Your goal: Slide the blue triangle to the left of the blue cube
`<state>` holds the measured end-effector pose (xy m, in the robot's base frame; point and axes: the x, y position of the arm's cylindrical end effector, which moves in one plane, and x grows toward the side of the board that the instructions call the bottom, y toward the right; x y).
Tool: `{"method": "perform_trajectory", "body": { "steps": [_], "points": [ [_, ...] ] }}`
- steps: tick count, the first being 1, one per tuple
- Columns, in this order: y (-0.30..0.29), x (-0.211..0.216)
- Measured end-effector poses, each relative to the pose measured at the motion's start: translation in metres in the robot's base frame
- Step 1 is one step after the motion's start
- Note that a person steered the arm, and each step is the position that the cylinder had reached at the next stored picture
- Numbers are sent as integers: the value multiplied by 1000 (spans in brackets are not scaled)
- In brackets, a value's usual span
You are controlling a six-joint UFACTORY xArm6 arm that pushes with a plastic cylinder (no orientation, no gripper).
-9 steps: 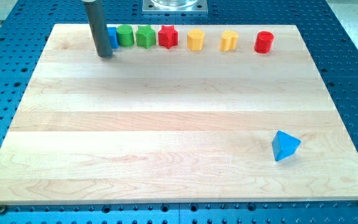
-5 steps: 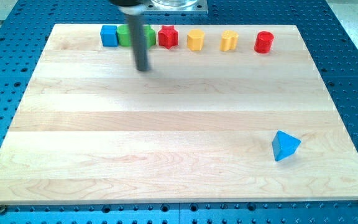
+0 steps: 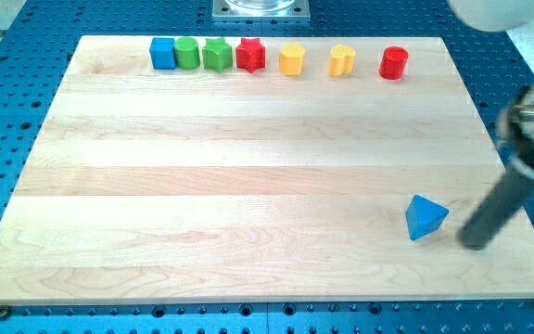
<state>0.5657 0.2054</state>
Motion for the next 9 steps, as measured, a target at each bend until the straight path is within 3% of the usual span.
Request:
{"method": "perform_trajectory", "body": {
  "steps": [1,2,3,4,5,6,9],
  "points": [
    [-62,-27],
    [-166,-46],
    [-217,-49],
    [-112,-32],
    [-44,-33],
    [-25,-49],
    [-173,-101]
  ]
}}
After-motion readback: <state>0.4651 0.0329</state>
